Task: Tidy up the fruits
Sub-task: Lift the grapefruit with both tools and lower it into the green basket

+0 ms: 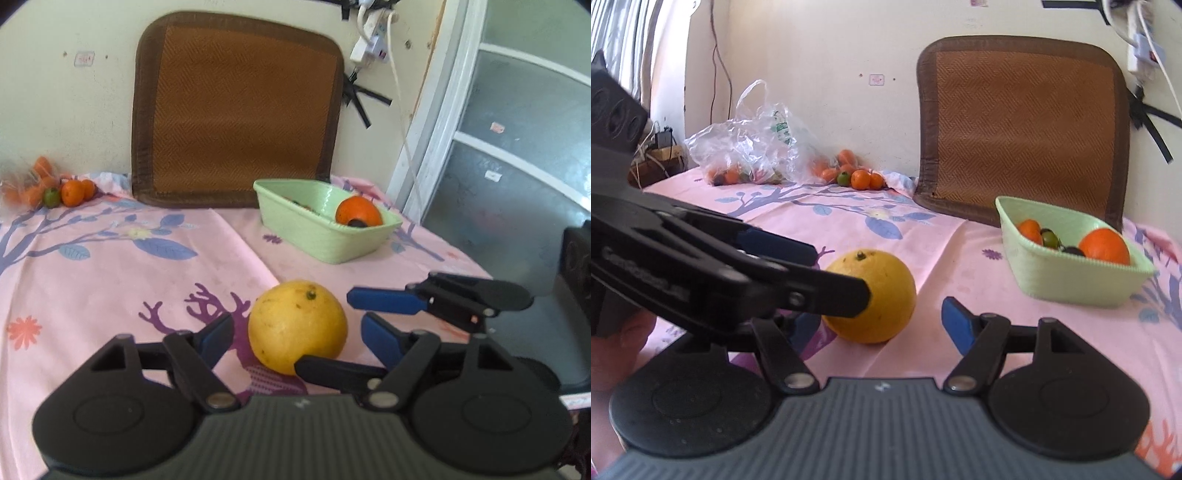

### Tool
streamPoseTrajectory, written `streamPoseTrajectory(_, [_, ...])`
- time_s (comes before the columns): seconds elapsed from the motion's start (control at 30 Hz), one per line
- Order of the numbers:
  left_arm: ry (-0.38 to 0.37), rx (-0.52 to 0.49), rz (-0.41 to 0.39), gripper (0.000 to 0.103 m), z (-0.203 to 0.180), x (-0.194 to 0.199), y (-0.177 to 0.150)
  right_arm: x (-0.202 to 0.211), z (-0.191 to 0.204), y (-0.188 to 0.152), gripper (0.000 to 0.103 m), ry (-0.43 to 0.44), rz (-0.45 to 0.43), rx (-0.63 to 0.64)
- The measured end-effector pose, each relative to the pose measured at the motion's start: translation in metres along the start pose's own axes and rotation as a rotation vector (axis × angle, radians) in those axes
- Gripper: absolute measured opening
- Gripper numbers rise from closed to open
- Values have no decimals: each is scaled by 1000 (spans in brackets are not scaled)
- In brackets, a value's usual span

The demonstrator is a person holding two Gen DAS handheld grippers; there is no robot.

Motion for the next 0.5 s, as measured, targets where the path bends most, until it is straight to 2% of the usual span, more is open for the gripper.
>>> streamPoseTrajectory(0.07, [-6,20,17,64,2,-6,1,-4,2,1,69,27,1,36])
streamPoseTrajectory(0.1, [-4,19,17,64,2,-7,2,-5,4,1,61,43,0,47])
streamPoseTrajectory(0.27, [-8,46,33,63,0,-14,19,-4,-4,8,60,31,-24,44])
streamPoseTrajectory(0.4, [-35,22,-36,63,-17,-19,61,12,-23,29,59,-35,-124,53])
streamPoseTrajectory(0.5, [-51,-1,-69,63,-37,-38,99,21,-49,46,59,-110,-186,59])
Point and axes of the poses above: each gripper's, at about its wrist camera, not at the fingertips, and x roughly against the way its jaws point, z to its left, y to its top, the point moved 3 cm from there along -x, roughly the way its jaws point, and after that the axes turned 12 degrees about y, right-handed, at the moved point
